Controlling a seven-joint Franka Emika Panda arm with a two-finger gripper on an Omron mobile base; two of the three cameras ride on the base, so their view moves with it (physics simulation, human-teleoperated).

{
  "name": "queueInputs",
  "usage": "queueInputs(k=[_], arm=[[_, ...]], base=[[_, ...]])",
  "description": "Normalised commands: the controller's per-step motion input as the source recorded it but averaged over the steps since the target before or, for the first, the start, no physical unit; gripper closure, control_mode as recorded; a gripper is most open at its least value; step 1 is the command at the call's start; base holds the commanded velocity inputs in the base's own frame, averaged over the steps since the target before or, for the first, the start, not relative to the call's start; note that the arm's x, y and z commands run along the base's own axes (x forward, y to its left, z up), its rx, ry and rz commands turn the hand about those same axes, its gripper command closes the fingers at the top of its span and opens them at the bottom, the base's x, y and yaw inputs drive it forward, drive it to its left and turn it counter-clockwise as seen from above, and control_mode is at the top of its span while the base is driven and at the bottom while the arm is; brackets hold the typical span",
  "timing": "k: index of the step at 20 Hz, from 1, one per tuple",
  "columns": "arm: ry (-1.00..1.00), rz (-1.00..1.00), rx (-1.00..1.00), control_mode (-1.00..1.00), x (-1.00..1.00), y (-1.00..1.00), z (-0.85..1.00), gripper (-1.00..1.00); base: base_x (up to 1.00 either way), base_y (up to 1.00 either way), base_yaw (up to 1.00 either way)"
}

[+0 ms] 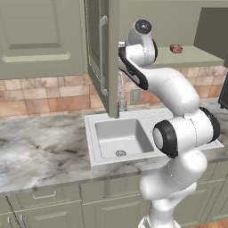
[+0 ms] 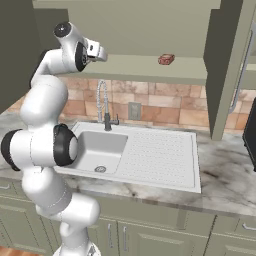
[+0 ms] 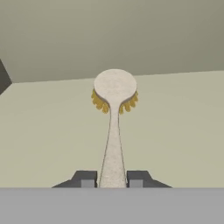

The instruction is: Locate and retrieve the dish brush and bar soap from the cabinet. Place them next to the sink.

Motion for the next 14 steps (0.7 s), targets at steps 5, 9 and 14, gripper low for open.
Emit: queueInputs(k=[5,9,14], arm=[[-0.02,0.0,0.02,-1.0,-0.53,-0.02,0.04,1.0],[-0.01,0.0,0.0,-1.0,-0.74,-0.06,0.0,1.0],[-0.03,0.0,0.0,-1.0,-0.88,-0.09,0.0,1.0]], base=[[0.0,0.0,0.0],[0.0,0.0,0.0],[0.0,0.0,0.0]])
